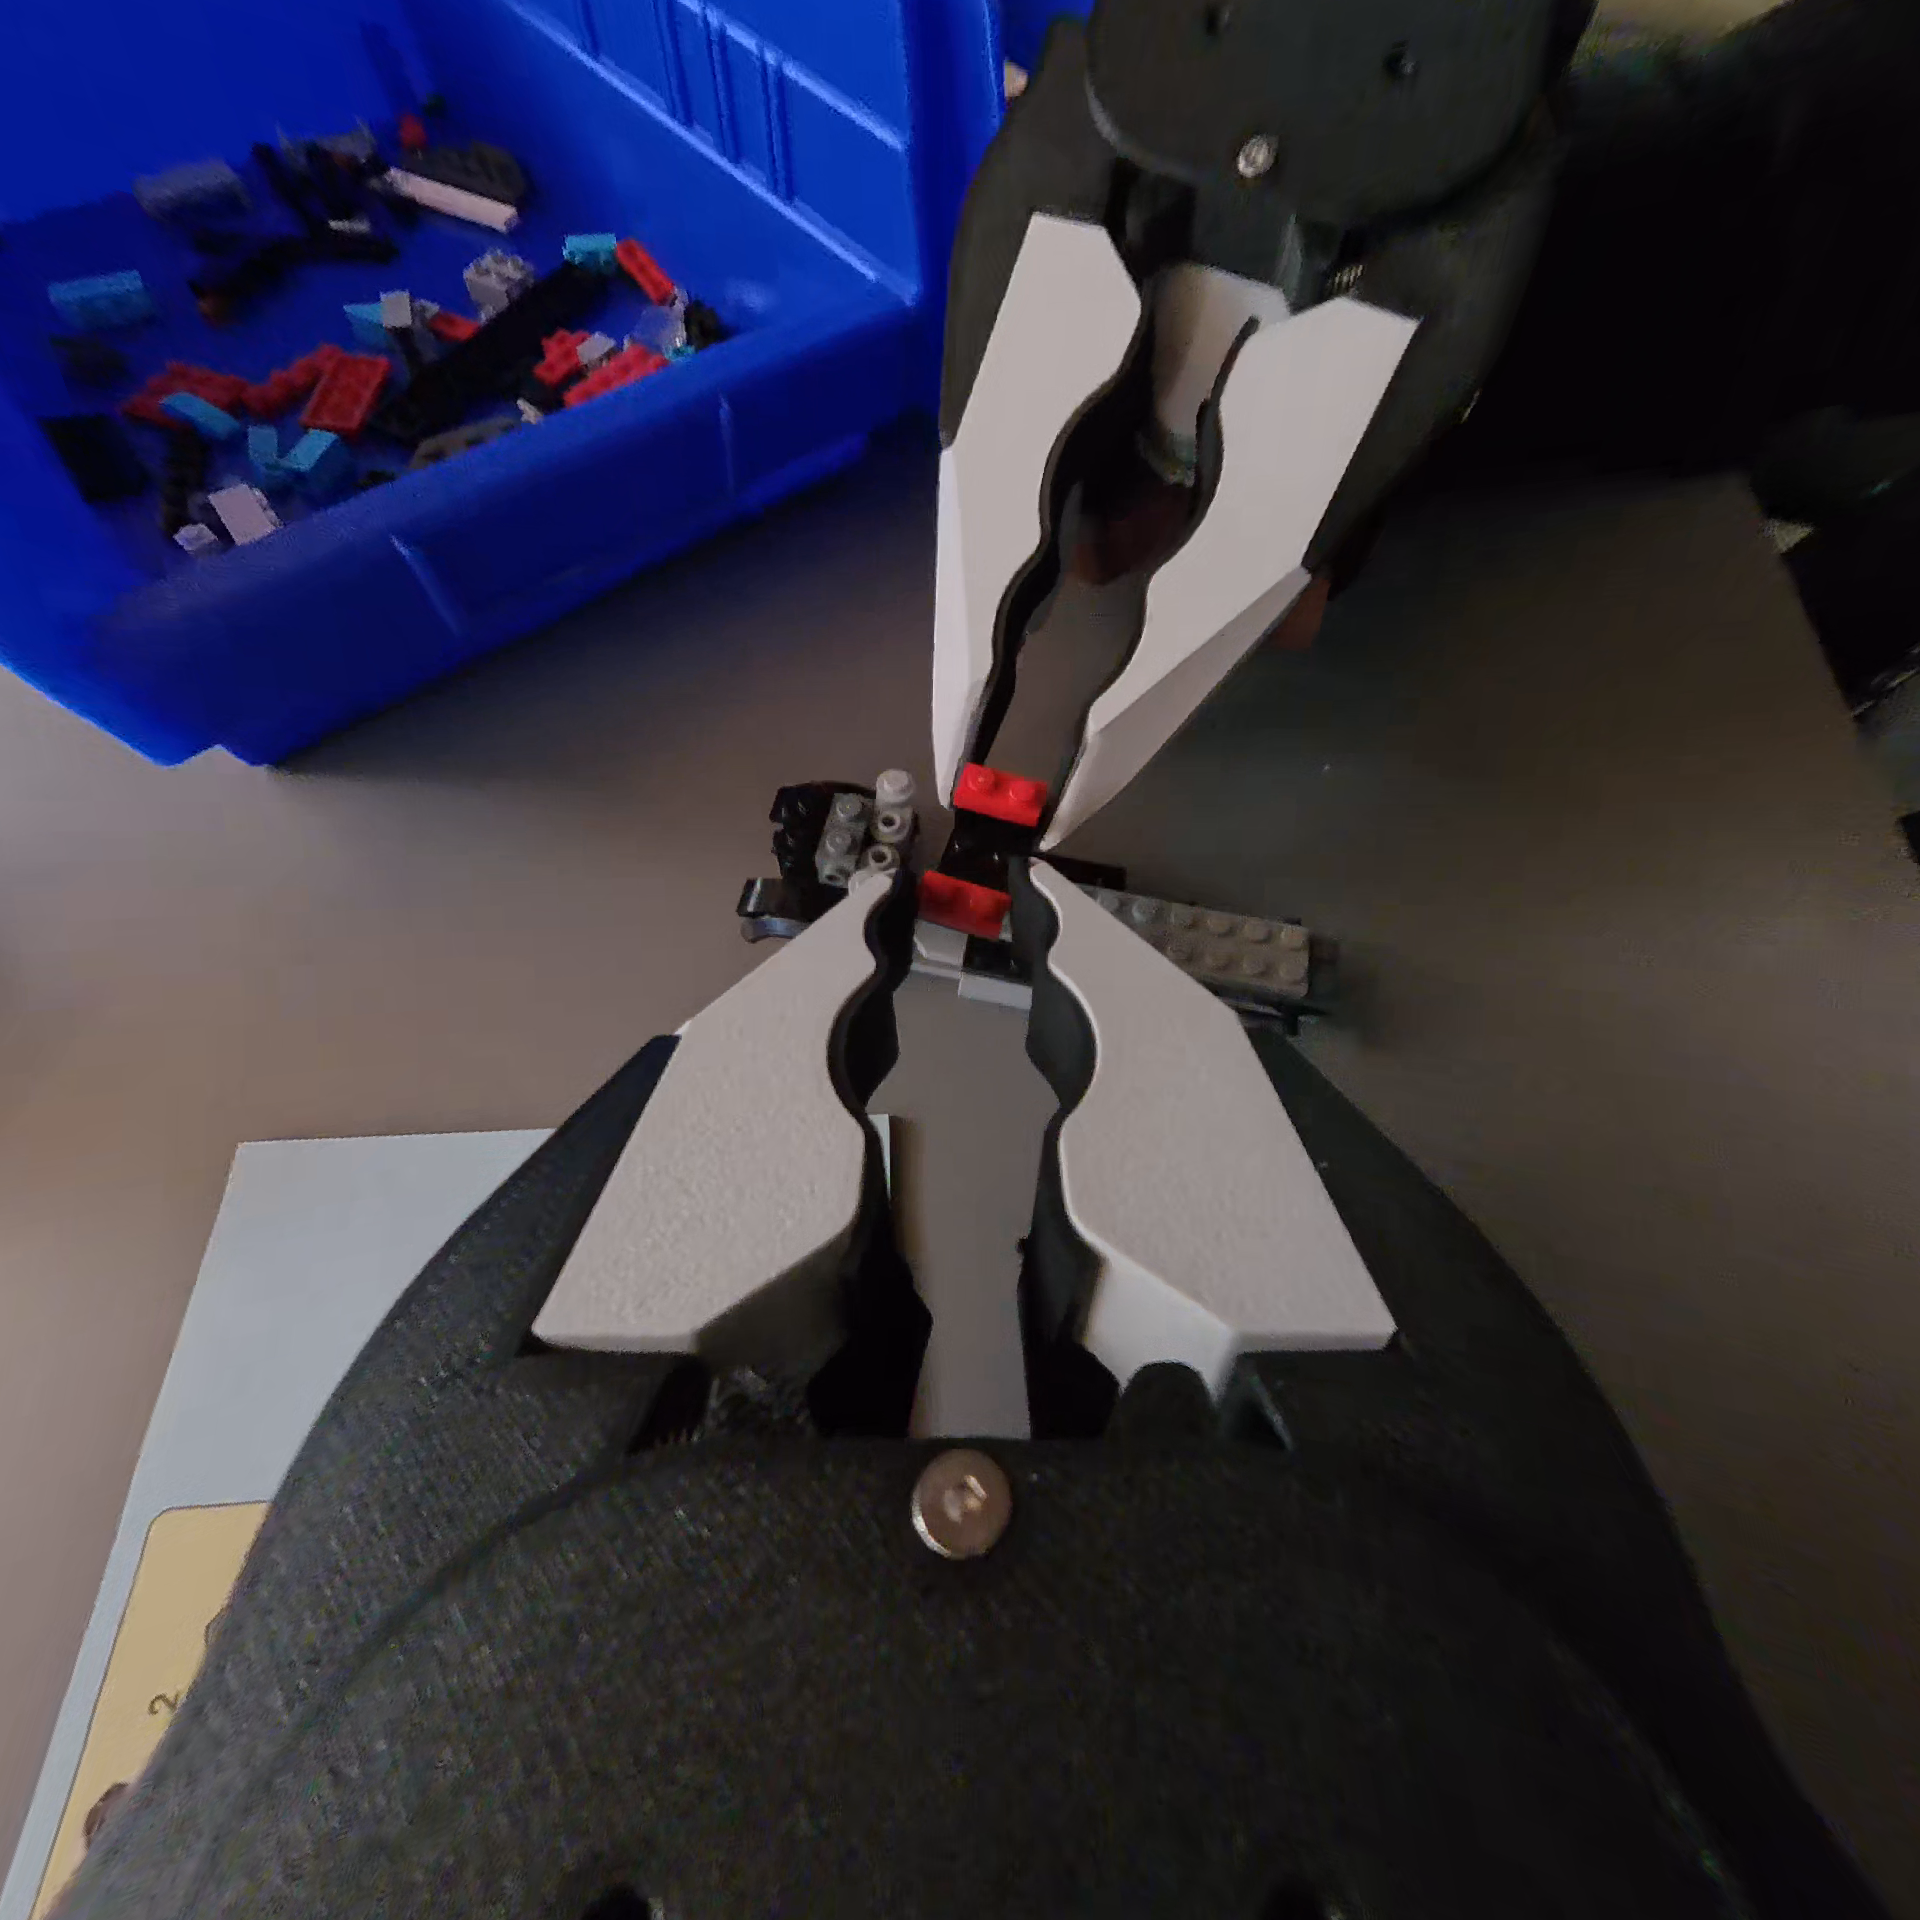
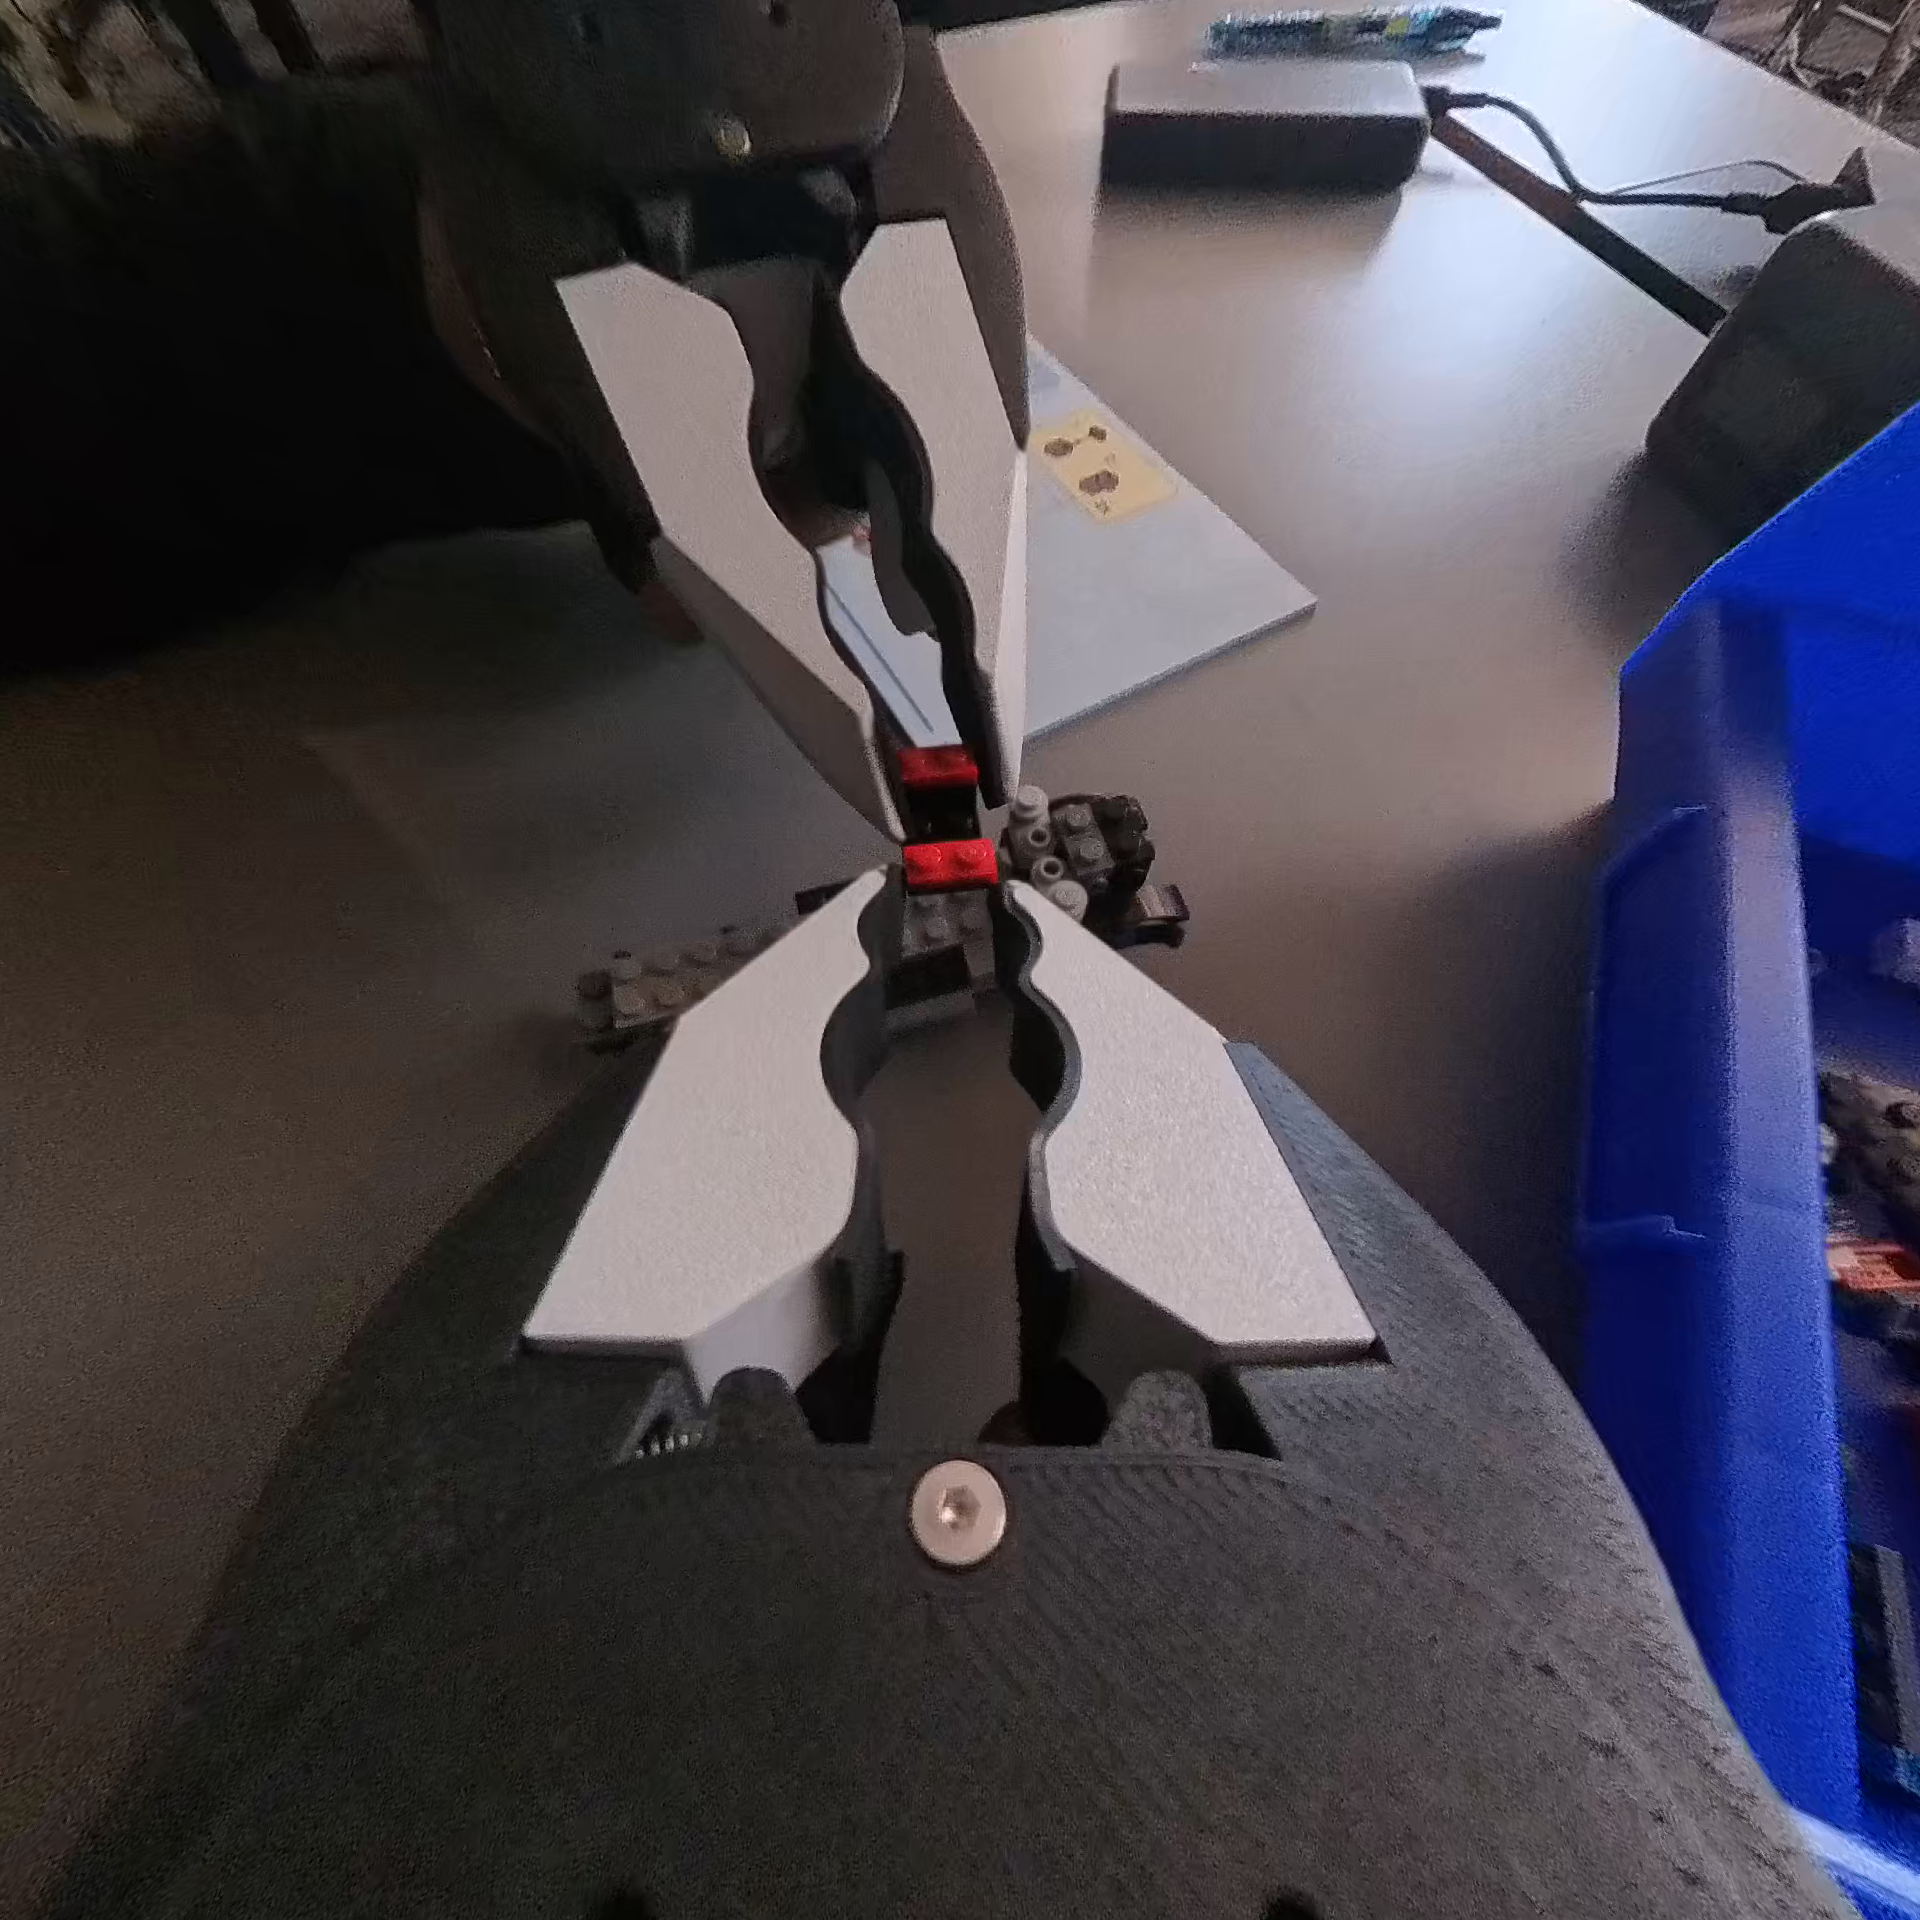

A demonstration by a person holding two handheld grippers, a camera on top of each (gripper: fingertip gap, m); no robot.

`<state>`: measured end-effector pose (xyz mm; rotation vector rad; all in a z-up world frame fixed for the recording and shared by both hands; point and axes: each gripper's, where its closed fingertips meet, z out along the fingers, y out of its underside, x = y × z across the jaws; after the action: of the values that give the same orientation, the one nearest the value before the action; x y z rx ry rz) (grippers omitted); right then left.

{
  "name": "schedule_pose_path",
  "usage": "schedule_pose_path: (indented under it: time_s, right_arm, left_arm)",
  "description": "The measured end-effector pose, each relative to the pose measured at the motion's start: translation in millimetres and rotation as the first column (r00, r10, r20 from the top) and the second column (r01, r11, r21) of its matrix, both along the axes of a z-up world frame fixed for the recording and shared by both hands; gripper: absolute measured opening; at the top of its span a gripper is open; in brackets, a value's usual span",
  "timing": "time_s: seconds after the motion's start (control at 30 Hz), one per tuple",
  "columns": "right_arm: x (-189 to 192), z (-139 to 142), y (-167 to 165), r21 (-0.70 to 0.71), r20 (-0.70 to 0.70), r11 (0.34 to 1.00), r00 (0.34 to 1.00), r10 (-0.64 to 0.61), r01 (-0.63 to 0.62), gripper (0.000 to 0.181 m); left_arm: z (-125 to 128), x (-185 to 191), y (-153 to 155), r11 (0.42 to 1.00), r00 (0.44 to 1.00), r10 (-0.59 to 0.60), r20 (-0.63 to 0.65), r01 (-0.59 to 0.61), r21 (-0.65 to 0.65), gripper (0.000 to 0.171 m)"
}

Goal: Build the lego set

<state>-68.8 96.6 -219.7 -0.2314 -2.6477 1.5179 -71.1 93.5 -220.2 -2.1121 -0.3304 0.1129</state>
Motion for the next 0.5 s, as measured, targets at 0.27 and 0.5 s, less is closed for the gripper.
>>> schedule_pose_path:
  time_s: [0.27, 0.5]
  right_arm:
    - [-1.6, -8.0, 2.1, 0.061, -0.041, 0.998, 0.999, -0.013, 0.015, 0.017]
    - [-2.4, -11.8, 4.0, 0.086, -0.039, 0.996, 0.999, -0.020, 0.023, 0.017]
  left_arm:
    - [-8.5, -0.3, -1.2, 0.997, 0.999, 0.016, -0.038, -0.019, -0.078, 0.018]
    - [-13.5, -4.6, -1.3, 0.995, 0.999, 0.043, -0.025, -0.045, -0.086, 0.018]
